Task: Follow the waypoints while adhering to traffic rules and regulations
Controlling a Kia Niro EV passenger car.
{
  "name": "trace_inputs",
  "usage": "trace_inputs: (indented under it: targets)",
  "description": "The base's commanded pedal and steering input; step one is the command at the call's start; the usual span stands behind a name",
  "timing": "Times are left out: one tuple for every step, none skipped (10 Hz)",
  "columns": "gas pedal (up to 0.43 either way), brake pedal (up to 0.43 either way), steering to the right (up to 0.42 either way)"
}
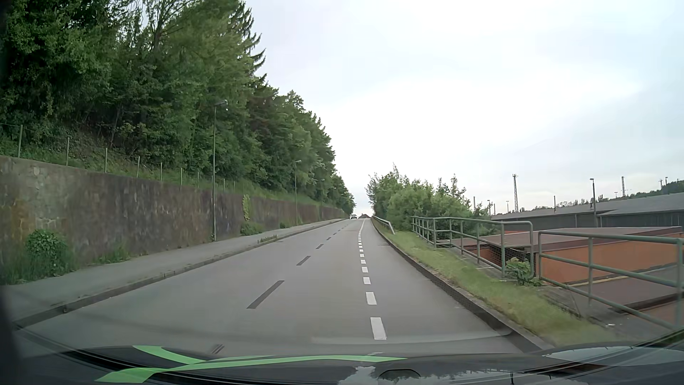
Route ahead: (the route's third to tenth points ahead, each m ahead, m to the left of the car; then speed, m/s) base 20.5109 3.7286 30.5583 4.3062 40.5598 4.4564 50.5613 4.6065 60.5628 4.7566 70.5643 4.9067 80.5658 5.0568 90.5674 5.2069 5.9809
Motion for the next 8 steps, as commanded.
trace_inputs:
  targets:
    - [0.138, 0.0, -0.03]
    - [0.138, 0.0, -0.03]
    - [0.138, 0.0, -0.03]
    - [0.138, 0.0, -0.03]
    - [0.138, 0.0, -0.03]
    - [0.15, 0.0, -0.029]
    - [0.15, 0.0, -0.025]
    - [0.15, 0.0, -0.021]
